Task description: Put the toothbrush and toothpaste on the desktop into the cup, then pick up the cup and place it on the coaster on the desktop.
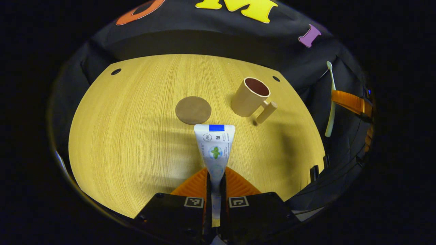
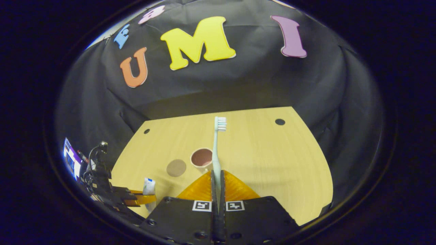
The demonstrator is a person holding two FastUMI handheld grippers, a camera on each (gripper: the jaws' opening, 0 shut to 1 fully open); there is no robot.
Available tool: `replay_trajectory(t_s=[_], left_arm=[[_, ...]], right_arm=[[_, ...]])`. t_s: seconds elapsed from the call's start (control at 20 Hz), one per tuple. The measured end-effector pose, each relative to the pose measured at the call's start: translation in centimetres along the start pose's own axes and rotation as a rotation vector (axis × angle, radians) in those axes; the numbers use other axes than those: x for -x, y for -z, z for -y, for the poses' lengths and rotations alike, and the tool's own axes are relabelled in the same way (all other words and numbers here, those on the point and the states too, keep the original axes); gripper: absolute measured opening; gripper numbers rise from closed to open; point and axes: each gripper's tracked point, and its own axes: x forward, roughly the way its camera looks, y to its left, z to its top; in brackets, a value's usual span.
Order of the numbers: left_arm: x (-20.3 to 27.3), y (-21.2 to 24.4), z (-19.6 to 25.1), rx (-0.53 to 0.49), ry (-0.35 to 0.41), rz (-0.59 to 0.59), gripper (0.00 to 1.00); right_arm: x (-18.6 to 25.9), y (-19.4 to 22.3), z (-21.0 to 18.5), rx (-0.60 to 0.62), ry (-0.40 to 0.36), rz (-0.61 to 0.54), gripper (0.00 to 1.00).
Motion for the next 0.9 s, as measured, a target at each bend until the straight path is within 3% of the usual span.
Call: replay_trajectory(t_s=[0.4, 0.55, 0.9], left_arm=[[2.5, -1.4, -3.2, 0.047, -0.041, 0.071, 0.12], [3.0, -0.9, -5.0, 0.082, -0.06, 0.073, 0.12], [3.8, -0.5, -8.6, 0.12, -0.103, 0.074, 0.12]], right_arm=[[-5.4, -6.5, -5.9, 0.074, -0.047, 0.076, 0.0], [-9.2, -6.1, -6.1, 0.14, 0.01, 0.063, 0.0], [-16.7, -3.1, -6.0, 0.188, 0.044, -0.005, 0.01]])
